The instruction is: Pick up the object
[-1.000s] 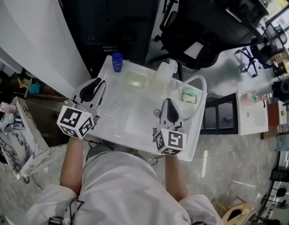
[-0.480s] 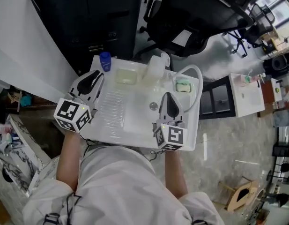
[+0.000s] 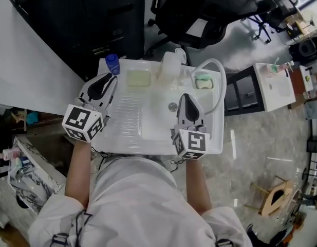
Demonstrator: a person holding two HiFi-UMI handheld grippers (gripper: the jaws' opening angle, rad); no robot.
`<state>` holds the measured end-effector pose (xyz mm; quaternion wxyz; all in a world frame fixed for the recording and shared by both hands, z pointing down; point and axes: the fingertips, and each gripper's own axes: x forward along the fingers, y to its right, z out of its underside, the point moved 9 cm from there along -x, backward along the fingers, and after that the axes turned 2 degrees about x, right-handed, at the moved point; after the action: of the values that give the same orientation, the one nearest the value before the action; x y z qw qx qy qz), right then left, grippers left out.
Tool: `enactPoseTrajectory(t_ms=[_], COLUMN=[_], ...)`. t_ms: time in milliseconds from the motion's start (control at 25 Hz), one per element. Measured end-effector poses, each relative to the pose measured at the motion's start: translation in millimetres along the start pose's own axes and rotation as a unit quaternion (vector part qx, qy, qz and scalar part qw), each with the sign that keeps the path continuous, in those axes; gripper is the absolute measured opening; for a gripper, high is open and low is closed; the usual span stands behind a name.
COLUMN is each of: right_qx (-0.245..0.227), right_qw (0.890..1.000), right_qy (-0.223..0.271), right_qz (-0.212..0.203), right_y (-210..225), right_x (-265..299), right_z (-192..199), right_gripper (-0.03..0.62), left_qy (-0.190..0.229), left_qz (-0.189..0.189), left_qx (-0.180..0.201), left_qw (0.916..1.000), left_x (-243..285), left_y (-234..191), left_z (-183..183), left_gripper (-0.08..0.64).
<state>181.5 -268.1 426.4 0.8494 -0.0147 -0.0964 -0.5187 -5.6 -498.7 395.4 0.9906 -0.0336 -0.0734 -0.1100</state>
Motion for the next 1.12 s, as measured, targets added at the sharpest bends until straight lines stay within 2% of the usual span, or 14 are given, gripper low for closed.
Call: enactPoseTrajectory(t_ms=[400, 520, 720, 1000, 1120], right_qx=[0.014, 0.017, 0.012, 0.017, 0.017], right_qw=[1.0, 1.0, 1.0, 1.0, 1.0], right_qy=[0.014, 0.014, 0.007, 0.005, 0.006], right_qz=[-0.014, -0.016, -0.019, -0.016, -0.018], right_y=[6.4, 9.8, 12.5, 15.8, 16.0], right_x=[9.3, 12.1, 15.7, 19.2, 20.8], right_z=[-0.1, 4.9, 9.6, 16.7, 18.7], right_gripper=[-0.002, 0.003, 0.005, 0.006, 0.006], left_qy=[-0.048, -0.072, -0.116, -0.172, -0.193], left_qz=[0.02, 0.034, 0.062, 0.094, 0.11], left_qx=[0.046, 0.076, 0.148, 0.21, 0.242], left_qw=[0.9975, 0.9939, 0.9803, 0.9578, 0.9446], left_x=[17.1, 22.8, 36.5, 56.3, 65.7], left_y=[6.9, 12.0, 18.2, 23.6, 24.6], left_z=[13.3, 19.0, 32.9, 54.3, 64.4], left_gripper=[0.064, 0.064, 0.064, 0.064, 0.064])
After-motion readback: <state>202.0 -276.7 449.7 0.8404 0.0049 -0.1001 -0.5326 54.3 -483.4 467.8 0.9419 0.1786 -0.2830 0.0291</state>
